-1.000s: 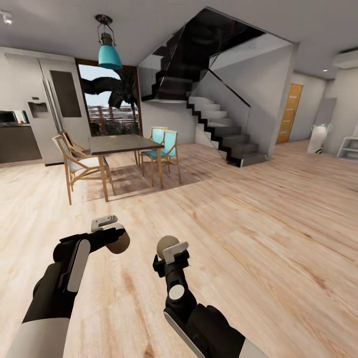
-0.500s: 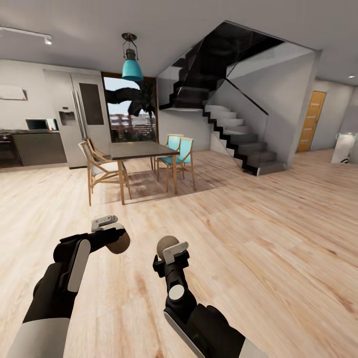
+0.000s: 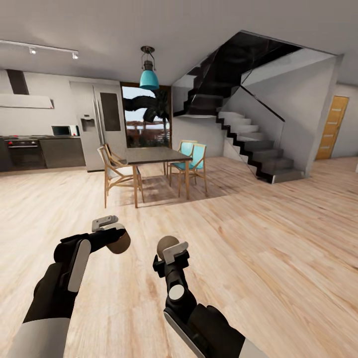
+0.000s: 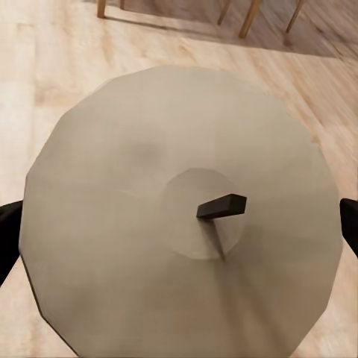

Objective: Place each of the two pumpkins and all three candles from the living room inside a cabinet in the living room (use any cabinet), then make sure every cabinet is closed, and position the cauldron so it is next to a table in the living room.

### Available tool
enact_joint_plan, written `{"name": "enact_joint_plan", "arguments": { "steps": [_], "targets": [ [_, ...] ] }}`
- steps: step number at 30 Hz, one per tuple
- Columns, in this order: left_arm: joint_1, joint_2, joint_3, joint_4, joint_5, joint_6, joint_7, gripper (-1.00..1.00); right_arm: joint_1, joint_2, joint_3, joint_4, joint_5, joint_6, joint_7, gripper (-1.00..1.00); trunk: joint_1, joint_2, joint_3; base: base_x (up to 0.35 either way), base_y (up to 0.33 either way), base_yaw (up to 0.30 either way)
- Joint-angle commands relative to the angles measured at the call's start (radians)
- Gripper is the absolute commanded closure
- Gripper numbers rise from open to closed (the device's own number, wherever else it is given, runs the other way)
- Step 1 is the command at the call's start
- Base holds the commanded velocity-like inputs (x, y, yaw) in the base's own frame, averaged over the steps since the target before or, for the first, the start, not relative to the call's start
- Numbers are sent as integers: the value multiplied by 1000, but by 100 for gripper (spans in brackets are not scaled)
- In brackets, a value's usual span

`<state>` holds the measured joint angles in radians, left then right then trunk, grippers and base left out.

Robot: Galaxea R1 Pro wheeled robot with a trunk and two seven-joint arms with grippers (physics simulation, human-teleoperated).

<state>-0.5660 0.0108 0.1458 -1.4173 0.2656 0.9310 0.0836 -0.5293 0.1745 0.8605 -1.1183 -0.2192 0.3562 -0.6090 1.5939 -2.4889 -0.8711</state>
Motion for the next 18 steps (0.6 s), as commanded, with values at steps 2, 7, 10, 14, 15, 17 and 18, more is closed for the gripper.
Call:
{"name": "enact_joint_plan", "arguments": {
  "steps": [2,7,10,14,15,17,18],
  "targets": [
    [0,0,0,4,-3,0,-1,100,0,0,0,0,0,0,0,100,-8,14,3,0,0,159],
    [0,0,0,9,-3,0,-1,100,0,0,0,1,0,0,0,100,-27,49,12,0,0,154],
    [0,0,0,9,-3,0,-1,100,0,0,0,2,0,0,1,100,-38,70,17,0,0,149],
    [0,0,0,9,-3,0,-1,100,0,0,0,2,0,0,1,100,-54,98,24,0,0,148],
    [0,0,0,9,-3,0,-1,100,0,0,0,2,0,0,2,100,-58,105,25,0,0,145],
    [0,0,0,9,-3,0,-1,100,0,0,0,2,0,0,2,100,-65,119,29,0,0,143],
    [0,0,0,10,-3,0,-1,100,0,0,0,2,0,0,2,100,-69,126,30,0,0,141]
  ]
}}
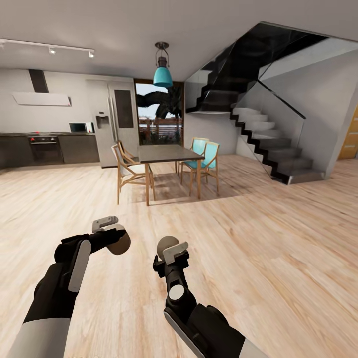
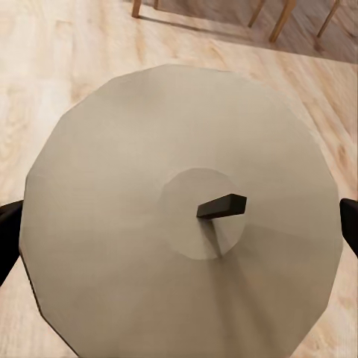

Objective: Place each of the two pumpkins and all three candles from the living room inside a cabinet in the living room (use any cabinet), then make sure every cabinet is closed, and position the cauldron so it is next to a table in the living room.

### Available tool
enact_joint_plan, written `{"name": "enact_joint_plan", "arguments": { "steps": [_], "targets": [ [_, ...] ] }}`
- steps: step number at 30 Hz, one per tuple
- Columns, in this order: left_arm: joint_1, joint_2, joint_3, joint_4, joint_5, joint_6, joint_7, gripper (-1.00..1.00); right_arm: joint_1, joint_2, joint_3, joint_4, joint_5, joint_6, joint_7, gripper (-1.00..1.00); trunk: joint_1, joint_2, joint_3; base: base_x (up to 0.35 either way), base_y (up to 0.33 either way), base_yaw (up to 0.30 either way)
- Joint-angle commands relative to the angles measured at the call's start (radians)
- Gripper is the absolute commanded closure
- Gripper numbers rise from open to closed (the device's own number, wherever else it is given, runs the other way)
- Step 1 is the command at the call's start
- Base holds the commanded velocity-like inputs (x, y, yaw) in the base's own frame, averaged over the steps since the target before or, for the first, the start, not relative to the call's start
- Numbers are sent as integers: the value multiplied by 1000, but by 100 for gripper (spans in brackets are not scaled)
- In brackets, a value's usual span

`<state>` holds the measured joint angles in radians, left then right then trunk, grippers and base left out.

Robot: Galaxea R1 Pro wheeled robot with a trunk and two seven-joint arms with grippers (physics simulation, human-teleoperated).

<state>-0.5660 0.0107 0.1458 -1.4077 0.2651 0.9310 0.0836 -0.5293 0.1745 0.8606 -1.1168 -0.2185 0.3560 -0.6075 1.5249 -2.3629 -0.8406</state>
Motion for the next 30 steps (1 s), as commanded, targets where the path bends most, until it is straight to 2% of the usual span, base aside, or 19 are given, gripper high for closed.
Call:
{"name": "enact_joint_plan", "arguments": {
  "steps": [1,5,19,30],
  "targets": [
    [0,0,0,0,-3,0,-1,100,0,0,0,0,-1,0,0,100,-4,7,2,0,0,140],
    [0,0,0,1,-3,0,-1,100,0,0,0,0,-1,0,0,100,-19,35,8,0,0,138],
    [2,0,-2,0,0,-3,-2,100,0,0,0,0,-1,0,0,100,-19,35,-13,0,0,129],
    [2,0,-5,1,0,-2,-2,100,0,0,0,2,-2,0,1,100,-61,112,5,0,0,120]
  ]
}}
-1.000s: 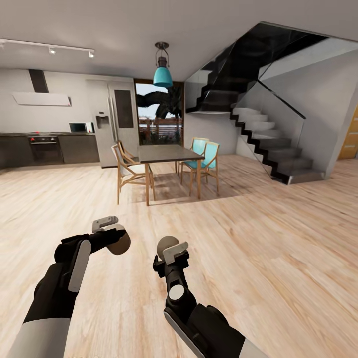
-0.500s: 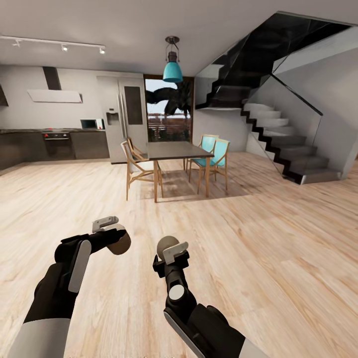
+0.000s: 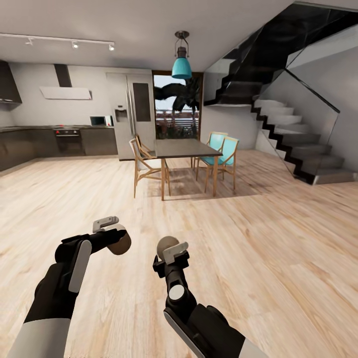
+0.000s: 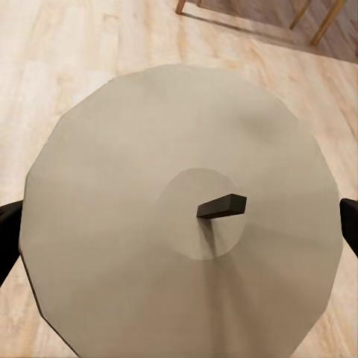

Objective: Place each of the two pumpkins and all three candles from the living room inside a cabinet in the living room (use any cabinet), then make sure every cabinet is closed, and position the cauldron so it is next to a table in the living room.

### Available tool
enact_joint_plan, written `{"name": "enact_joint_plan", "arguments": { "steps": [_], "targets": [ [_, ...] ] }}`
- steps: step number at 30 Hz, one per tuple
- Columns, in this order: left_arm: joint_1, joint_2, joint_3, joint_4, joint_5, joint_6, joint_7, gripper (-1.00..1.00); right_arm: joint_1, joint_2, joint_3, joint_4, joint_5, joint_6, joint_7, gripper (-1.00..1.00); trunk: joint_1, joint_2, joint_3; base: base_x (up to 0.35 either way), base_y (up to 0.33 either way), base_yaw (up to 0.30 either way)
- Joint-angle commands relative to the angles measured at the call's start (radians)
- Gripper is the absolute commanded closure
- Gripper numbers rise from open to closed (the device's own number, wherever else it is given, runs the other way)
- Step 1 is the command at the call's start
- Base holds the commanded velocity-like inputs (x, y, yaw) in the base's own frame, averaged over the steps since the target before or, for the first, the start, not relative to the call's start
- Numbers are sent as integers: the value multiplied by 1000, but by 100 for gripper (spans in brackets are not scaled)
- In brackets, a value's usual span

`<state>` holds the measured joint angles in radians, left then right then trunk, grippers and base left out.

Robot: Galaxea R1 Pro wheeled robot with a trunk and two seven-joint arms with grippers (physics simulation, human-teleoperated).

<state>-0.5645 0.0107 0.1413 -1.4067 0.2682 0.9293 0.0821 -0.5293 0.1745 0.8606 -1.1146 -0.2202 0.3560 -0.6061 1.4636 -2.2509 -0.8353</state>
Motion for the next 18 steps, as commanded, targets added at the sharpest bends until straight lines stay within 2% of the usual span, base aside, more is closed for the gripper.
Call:
{"name": "enact_joint_plan", "arguments": {
  "steps": [1,7,9,13,18],
  "targets": [
    [0,0,0,0,-3,0,-1,100,0,0,0,0,-1,0,0,100,-4,7,2,0,0,120],
    [0,-1,0,1,-2,-1,-1,100,0,0,0,13,-3,-5,2,100,-27,49,11,0,0,120],
    [0,1,1,1,-2,-1,-1,100,0,0,-4,12,-25,-11,0,100,-35,63,15,0,0,120],
    [0,6,5,1,-4,-1,0,100,-5,0,-29,30,-103,-26,-2,100,-50,91,21,0,0,120],
    [0,12,7,2,-6,-2,1,100,-18,0,-43,94,-123,-31,-3,100,-69,126,29,0,0,123]
  ]
}}
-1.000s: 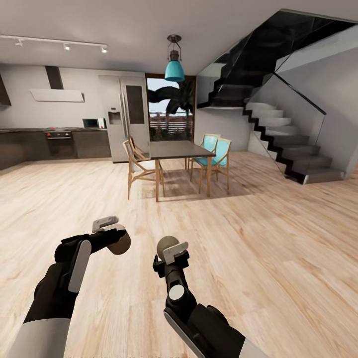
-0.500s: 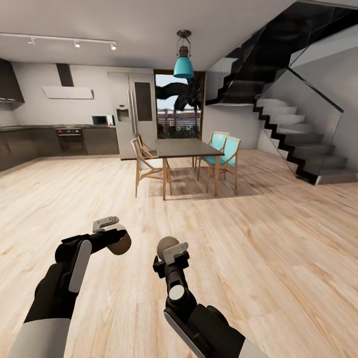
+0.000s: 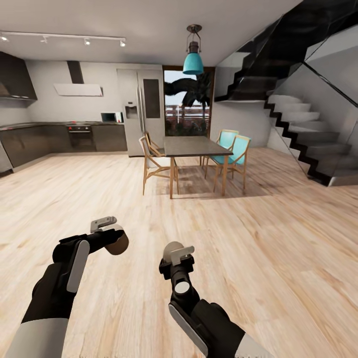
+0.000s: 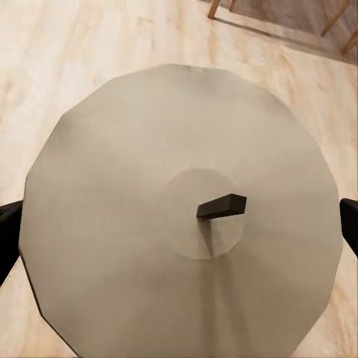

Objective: Place each of the two pumpkins and all three candles from the living room inside a cabinet in the living room (use any cabinet), then make sure every cabinet is closed, and position the cauldron so it is next to a table in the living room.

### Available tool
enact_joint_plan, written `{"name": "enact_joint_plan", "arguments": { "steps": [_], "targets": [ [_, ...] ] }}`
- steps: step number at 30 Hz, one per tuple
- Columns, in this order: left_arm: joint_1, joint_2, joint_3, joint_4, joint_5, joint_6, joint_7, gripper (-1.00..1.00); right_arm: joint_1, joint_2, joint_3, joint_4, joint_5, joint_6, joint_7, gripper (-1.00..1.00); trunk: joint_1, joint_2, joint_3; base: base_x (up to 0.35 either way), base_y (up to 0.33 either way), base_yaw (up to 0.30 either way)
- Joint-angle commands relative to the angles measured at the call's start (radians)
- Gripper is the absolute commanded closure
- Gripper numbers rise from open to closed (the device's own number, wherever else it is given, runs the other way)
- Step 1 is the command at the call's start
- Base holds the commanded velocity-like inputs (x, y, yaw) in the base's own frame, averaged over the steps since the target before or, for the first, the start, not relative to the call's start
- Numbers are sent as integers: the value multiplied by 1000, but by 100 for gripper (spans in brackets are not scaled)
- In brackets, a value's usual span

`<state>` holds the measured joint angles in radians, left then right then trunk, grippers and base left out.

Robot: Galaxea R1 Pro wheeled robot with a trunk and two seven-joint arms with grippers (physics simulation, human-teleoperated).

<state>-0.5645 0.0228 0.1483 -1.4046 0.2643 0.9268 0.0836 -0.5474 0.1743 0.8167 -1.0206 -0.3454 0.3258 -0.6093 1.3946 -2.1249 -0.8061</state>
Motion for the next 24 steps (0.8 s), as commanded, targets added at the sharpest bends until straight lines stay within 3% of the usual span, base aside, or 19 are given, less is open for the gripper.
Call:
{"name": "enact_joint_plan", "arguments": {
  "steps": [1,5,8,11,15,19,24],
  "targets": [
    [0,1,0,0,-2,0,-1,100,-1,0,0,5,1,-2,0,100,-4,7,2,0,0,128],
    [0,1,-1,66,-4,-1,1,100,-2,0,-11,46,1,-6,0,100,-19,35,8,0,0,128],
    [0,-3,-4,133,-6,-8,1,100,-2,0,-65,98,4,-40,2,100,-31,56,13,0,0,129],
    [0,1,-4,140,-7,-9,1,100,-4,0,-84,114,5,-51,2,100,-42,77,18,0,0,129],
    [-1,2,-3,143,-8,-9,6,100,-6,0,-91,119,5,-50,-1,100,-58,105,24,0,0,130],
    [-1,-3,-4,154,-7,-13,69,100,-12,0,-92,119,8,-49,-3,100,-73,133,31,0,0,133],
    [0,-2,-6,159,-5,-41,90,100,-14,0,-93,119,6,-47,-2,100,-92,168,39,0,0,134]
  ]
}}
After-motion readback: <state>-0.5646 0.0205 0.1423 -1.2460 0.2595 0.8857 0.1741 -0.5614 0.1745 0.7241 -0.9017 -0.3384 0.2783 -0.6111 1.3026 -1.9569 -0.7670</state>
